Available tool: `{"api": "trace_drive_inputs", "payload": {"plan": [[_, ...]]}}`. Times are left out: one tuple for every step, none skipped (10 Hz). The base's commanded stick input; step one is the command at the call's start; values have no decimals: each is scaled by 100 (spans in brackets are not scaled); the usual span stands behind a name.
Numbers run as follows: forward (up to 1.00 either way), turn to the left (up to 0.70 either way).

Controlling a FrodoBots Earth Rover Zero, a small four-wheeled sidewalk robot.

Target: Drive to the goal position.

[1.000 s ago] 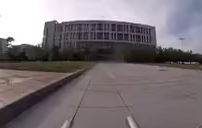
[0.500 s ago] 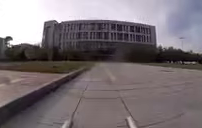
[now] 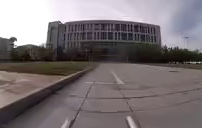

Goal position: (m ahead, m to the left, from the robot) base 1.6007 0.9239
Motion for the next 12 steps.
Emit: {"api": "trace_drive_inputs", "payload": {"plan": [[100,0],[100,0],[100,0],[100,0],[100,0],[100,0],[100,0],[100,0],[100,0],[100,0],[100,0],[100,0]]}}
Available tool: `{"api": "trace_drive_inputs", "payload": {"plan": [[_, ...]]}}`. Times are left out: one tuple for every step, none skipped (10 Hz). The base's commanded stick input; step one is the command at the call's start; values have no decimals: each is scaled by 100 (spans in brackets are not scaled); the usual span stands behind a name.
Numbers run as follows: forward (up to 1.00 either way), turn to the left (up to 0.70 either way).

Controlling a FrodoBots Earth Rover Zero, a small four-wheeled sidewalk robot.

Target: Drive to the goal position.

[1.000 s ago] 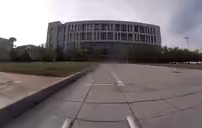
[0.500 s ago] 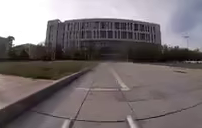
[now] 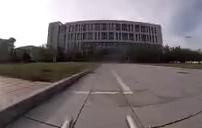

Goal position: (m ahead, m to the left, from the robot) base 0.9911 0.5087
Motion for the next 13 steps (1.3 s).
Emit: {"api": "trace_drive_inputs", "payload": {"plan": [[100,0],[100,0],[100,0],[100,0],[100,0],[100,-11],[100,-27],[100,-27],[100,-27],[100,-27],[100,-27],[100,-27],[-100,0]]}}
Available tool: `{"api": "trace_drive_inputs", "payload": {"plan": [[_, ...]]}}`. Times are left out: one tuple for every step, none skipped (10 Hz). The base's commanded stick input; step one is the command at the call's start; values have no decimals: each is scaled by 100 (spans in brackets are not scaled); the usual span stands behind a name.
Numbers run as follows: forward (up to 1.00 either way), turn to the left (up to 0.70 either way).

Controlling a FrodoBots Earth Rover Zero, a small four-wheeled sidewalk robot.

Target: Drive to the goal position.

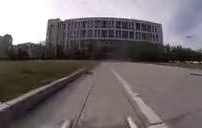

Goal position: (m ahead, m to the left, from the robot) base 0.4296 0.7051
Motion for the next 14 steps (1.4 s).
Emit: {"api": "trace_drive_inputs", "payload": {"plan": [[-100,0],[-100,0],[-100,0],[-100,0],[-100,0],[-100,0],[-100,0],[-100,0],[-100,0],[-100,0],[-100,0],[-100,0],[-100,0],[-100,0]]}}
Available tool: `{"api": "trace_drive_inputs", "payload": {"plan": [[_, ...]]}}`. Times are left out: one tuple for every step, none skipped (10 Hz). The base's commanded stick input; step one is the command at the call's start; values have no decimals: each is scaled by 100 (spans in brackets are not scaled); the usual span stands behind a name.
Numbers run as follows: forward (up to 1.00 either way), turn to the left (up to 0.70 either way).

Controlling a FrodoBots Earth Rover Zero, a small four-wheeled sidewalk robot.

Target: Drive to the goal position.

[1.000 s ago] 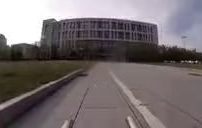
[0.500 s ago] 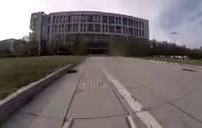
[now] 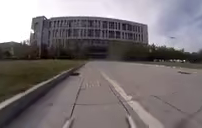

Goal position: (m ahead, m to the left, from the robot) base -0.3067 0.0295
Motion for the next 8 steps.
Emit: {"api": "trace_drive_inputs", "payload": {"plan": [[-100,0],[-100,0],[-100,0],[-100,0],[-100,0],[-100,0],[-100,0],[-100,0]]}}
